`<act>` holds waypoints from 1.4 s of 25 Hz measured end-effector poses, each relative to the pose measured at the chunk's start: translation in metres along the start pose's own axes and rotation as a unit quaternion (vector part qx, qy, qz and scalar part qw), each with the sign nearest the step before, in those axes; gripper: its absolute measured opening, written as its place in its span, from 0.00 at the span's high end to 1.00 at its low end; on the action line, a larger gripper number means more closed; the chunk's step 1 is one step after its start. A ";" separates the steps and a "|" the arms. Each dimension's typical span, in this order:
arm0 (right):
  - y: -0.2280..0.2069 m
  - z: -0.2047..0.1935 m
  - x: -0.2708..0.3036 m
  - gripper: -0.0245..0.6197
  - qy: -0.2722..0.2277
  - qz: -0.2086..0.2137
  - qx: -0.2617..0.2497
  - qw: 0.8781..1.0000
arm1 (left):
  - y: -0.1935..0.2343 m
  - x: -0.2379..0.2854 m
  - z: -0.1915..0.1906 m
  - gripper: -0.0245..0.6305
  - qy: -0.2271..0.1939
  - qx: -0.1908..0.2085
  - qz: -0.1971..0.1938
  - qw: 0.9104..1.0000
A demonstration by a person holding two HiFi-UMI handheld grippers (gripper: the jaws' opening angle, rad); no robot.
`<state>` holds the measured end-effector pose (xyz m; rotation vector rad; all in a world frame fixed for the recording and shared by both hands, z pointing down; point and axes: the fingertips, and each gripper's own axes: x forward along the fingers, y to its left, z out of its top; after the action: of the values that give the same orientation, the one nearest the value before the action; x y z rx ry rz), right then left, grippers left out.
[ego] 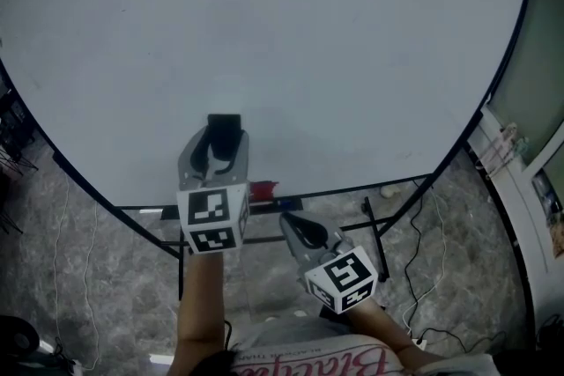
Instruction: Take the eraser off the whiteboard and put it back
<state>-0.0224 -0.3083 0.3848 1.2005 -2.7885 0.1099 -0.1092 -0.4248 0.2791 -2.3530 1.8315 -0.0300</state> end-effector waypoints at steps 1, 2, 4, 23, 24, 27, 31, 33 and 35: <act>0.001 -0.001 -0.001 0.96 0.001 0.000 0.000 1.000 | -0.002 -0.005 -0.003 0.60 0.000 -0.002 -0.001 1.000; 0.002 -0.001 -0.002 0.96 0.001 0.000 0.000 1.000 | -0.006 -0.010 -0.005 0.60 -0.002 -0.003 -0.003 1.000; 0.002 -0.002 -0.004 0.96 0.001 -0.001 0.002 1.000 | -0.013 -0.020 -0.006 0.60 -0.007 -0.008 -0.007 1.000; -0.001 -0.013 -0.004 0.96 0.008 -0.017 0.012 1.000 | -0.029 -0.101 -0.045 0.60 -0.011 -0.057 -0.023 0.998; -0.003 -0.012 -0.004 0.96 0.007 -0.018 0.013 1.000 | -0.029 -0.101 -0.045 0.60 -0.012 -0.059 -0.025 0.998; -0.003 -0.011 -0.003 0.96 0.005 -0.018 0.013 1.000 | -0.027 -0.100 -0.044 0.60 -0.016 -0.057 -0.021 0.998; 0.000 -0.012 -0.002 0.96 0.006 -0.016 0.013 1.000 | -0.024 -0.099 -0.045 0.60 -0.016 -0.075 -0.019 0.997; 0.002 -0.012 -0.002 0.96 0.006 -0.016 0.012 1.000 | -0.022 -0.098 -0.046 0.60 -0.013 -0.072 -0.018 0.997; 0.002 -0.012 -0.002 0.96 0.005 -0.017 0.012 1.000 | -0.020 -0.096 -0.045 0.60 -0.013 -0.072 -0.019 0.997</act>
<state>-0.0219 -0.3043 0.3966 1.2487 -2.7636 0.1467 -0.1186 -0.3329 0.3341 -2.4699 1.8340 0.1325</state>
